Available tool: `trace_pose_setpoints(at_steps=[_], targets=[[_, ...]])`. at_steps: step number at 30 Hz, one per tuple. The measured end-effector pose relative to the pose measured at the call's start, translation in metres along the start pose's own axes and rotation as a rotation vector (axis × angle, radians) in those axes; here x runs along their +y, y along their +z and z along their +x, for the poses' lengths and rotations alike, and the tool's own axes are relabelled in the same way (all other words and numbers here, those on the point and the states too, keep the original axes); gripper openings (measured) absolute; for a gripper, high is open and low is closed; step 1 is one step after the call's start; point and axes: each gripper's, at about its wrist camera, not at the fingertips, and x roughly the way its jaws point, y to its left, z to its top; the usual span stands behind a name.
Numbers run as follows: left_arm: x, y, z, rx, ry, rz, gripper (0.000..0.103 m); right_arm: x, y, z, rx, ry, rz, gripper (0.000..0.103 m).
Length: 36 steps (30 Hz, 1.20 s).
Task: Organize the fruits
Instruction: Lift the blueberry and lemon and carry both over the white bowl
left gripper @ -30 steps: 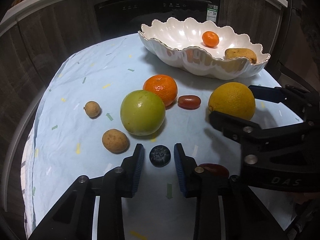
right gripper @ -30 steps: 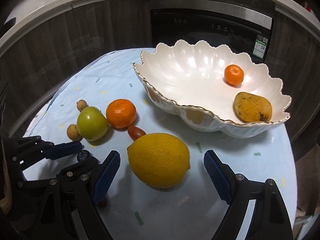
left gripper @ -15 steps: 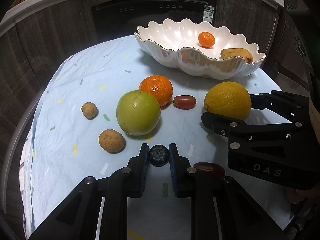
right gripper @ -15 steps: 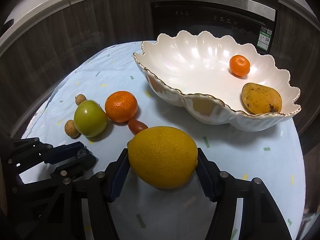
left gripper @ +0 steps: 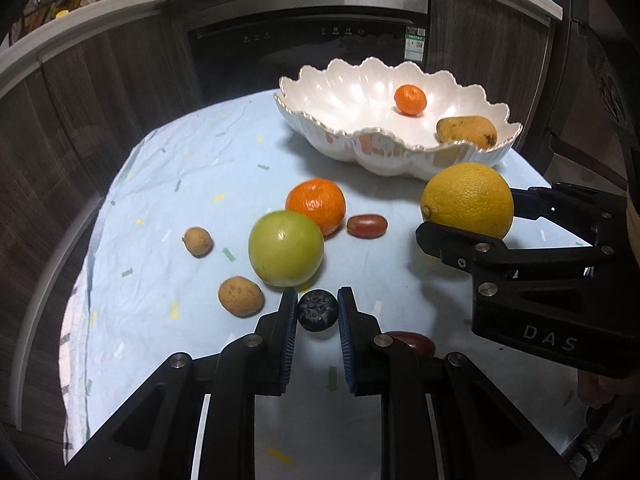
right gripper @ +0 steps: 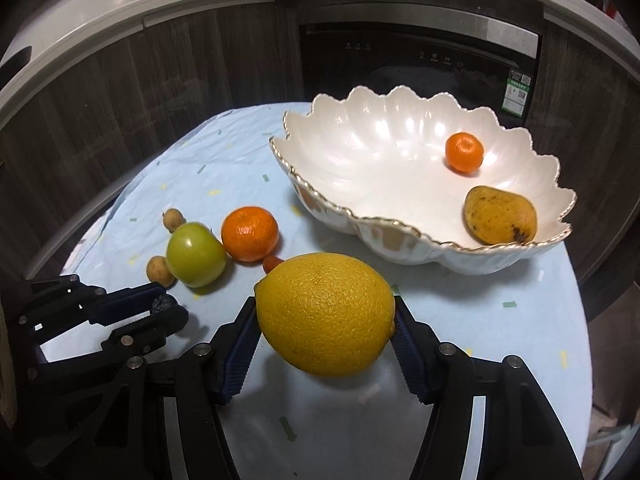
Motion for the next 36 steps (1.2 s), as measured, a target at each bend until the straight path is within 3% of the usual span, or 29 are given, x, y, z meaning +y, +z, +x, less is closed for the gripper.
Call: trace_pose_setpoints(at_steps=[21,36], targets=[[-0.012,0.038,-0.04,-0.102,0.01,0.023,0.021,-0.019,0.017,-0.048,-0.1,-0.043,0.051,0.063],[-0.017,0.081,-0.038,-0.168,-0.003,0.037,0.021,-0.045,0.041,-0.059,-0.151,-0.092,0.079,0.063]])
